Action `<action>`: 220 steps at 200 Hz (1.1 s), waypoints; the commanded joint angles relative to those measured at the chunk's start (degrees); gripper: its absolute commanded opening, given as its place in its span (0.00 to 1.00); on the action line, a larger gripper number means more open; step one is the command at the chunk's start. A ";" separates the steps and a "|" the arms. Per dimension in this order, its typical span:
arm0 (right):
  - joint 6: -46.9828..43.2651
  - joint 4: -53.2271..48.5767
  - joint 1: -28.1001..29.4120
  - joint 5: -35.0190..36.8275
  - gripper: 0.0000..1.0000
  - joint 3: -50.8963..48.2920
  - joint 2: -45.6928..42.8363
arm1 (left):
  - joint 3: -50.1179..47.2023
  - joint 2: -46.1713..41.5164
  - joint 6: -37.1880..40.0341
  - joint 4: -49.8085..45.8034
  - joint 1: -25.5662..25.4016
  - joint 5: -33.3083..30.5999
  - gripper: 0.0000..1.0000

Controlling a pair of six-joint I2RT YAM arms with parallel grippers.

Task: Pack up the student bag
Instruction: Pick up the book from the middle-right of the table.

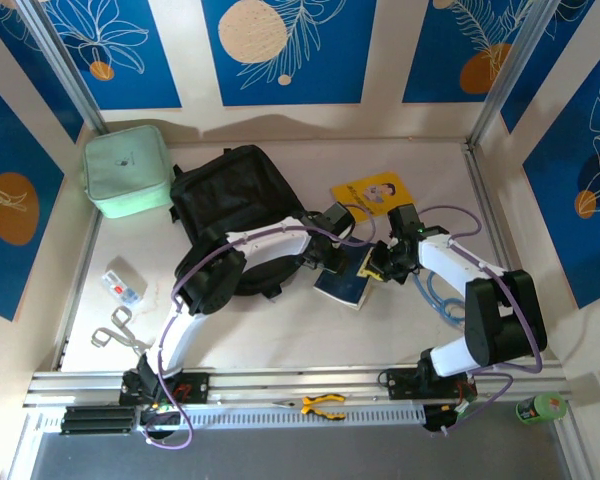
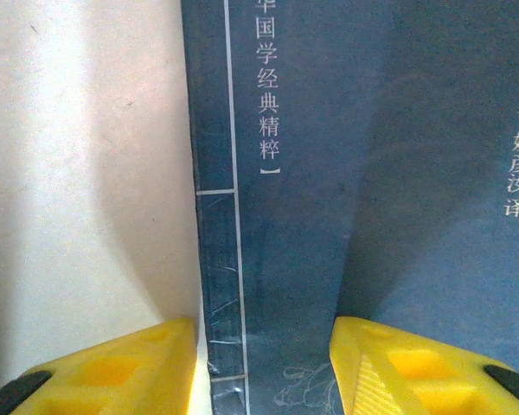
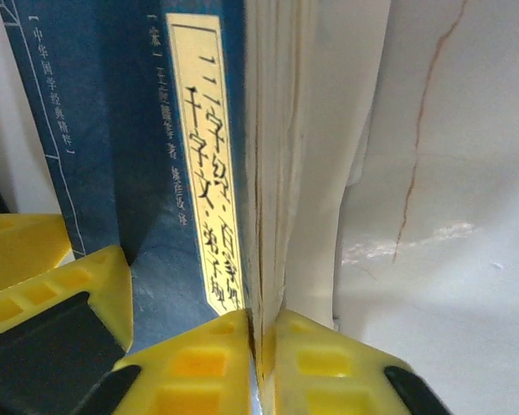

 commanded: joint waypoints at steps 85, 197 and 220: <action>-4.36 -0.37 -3.81 -4.38 0.00 -0.97 -12.93 | 2.74 -12.08 6.85 -0.57 4.67 5.30 0.72; -1.65 17.27 -6.81 -28.41 0.00 -0.88 -21.61 | -19.90 -28.65 -8.46 24.21 20.40 28.82 0.97; 0.35 24.66 -5.41 -32.87 0.00 -0.91 -18.96 | -22.34 -28.65 -11.79 27.16 21.19 31.05 0.97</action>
